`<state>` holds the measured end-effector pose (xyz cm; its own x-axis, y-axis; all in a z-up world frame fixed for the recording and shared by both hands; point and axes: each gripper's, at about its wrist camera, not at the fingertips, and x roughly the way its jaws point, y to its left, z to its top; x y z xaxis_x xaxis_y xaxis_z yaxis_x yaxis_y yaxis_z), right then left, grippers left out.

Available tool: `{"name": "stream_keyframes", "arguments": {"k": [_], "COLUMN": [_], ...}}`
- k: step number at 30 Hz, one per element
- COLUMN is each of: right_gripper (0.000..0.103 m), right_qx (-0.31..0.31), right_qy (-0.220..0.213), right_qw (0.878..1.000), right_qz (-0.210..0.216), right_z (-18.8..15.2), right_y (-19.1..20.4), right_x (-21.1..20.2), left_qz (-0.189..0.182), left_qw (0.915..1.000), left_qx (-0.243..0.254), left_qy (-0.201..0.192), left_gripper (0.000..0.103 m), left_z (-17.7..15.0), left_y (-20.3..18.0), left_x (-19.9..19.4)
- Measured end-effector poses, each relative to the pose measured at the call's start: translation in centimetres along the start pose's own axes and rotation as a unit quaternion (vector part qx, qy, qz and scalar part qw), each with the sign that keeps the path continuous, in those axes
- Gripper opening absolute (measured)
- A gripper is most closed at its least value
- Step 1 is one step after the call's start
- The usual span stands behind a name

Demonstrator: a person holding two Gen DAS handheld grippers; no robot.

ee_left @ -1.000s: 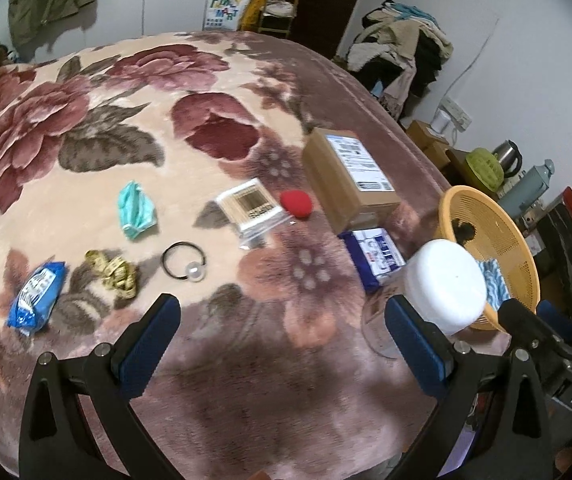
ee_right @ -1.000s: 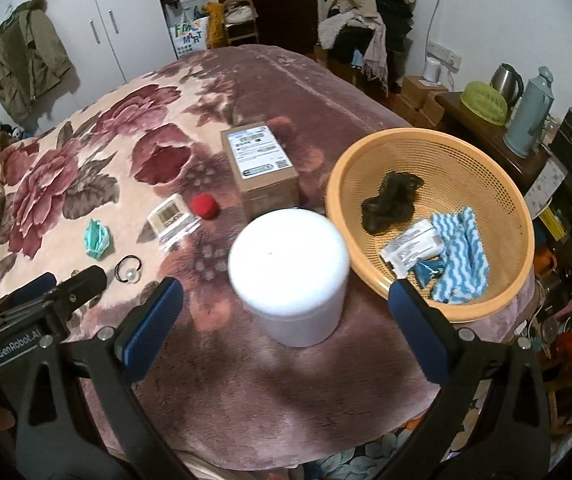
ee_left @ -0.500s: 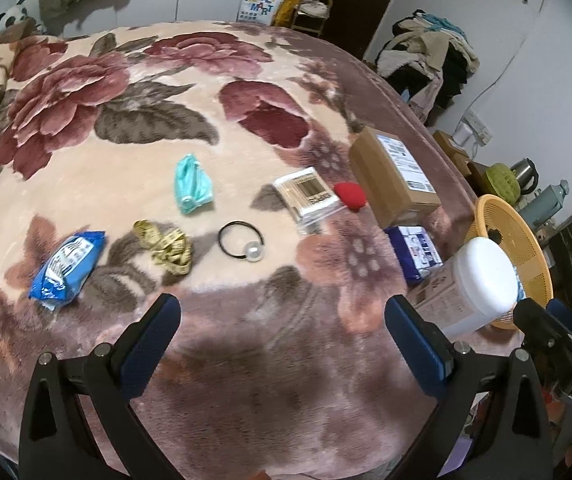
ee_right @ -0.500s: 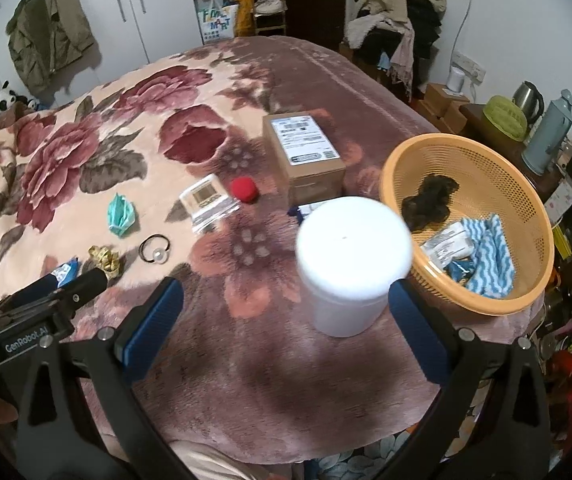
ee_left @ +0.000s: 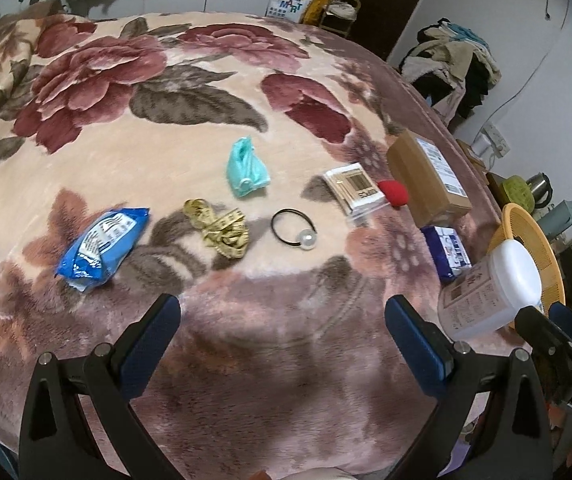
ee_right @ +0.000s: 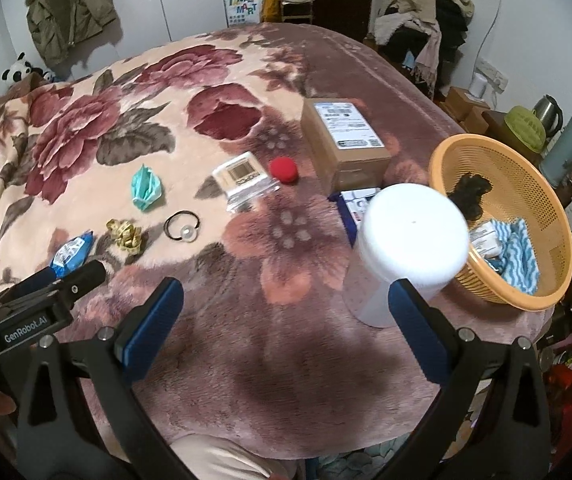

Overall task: Organize soft objects
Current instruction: 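Withdraw both open tools from the basket back over the blanket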

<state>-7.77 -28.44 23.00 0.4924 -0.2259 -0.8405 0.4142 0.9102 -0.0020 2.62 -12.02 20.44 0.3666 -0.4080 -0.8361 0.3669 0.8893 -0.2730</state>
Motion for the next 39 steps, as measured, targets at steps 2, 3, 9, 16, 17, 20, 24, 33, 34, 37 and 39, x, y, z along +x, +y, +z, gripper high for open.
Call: {"name": "stream_keyframes", "arguments": {"k": [2,3,9,16,17,20,24,33,34,37,39], "right_gripper": [0.103,0.103,0.103,0.103,0.103,0.103,0.103,0.103,0.103,0.103,0.103], "right_qx": [-0.004,-0.005,-0.013,-0.019,-0.02,-0.024,-0.029,-0.034,-0.034,-0.037,-0.04], "right_qy": [0.003,0.005,0.015,0.03,0.031,0.04,0.05,0.065,0.067,0.071,0.073], "right_qw": [1.0,1.0,1.0,0.999,0.999,0.999,0.998,0.997,0.997,0.996,0.996], "right_qz": [0.001,0.002,0.005,0.012,0.013,0.016,0.021,0.029,0.03,0.033,0.037], "right_z": [-0.2,-0.3,-0.9,-1.6,-1.7,-2.0,-2.5,-2.9,-2.9,-2.8,-2.8], "right_y": [0.5,0.7,2.1,3.5,3.7,4.4,5.3,6.8,7.0,7.7,8.2], "right_x": [0.3,0.4,1.2,2.4,2.6,3.3,4.2,5.7,5.9,6.4,6.8], "left_qz": [0.003,0.004,0.011,0.025,0.027,0.032,0.039,0.053,0.055,0.059,0.061], "left_qw": [1.0,1.0,0.9999,0.9995,0.9994,0.9991,0.9985,0.9972,0.997,0.9966,0.9962], "left_qx": [-0.002,-0.002,-0.005,-0.013,-0.015,-0.023,-0.031,-0.039,-0.041,-0.047,-0.053], "left_qy": [0.0,0.0,0.004,0.013,0.014,0.018,0.024,0.035,0.035,0.034,0.032], "left_gripper": [0.102,0.102,0.102,0.102,0.102,0.102,0.102,0.102,0.102,0.102,0.102], "left_z": [-0.1,-0.2,-0.6,-1.3,-1.5,-1.7,-2.1,-2.8,-2.8,-2.9,-2.9], "left_y": [0.5,0.7,2.1,4.3,4.8,6.0,7.5,9.8,10.2,11.3,12.2], "left_x": [0.1,0.1,0.4,1.0,1.1,1.4,1.8,2.5,2.5,2.4,2.3]}}
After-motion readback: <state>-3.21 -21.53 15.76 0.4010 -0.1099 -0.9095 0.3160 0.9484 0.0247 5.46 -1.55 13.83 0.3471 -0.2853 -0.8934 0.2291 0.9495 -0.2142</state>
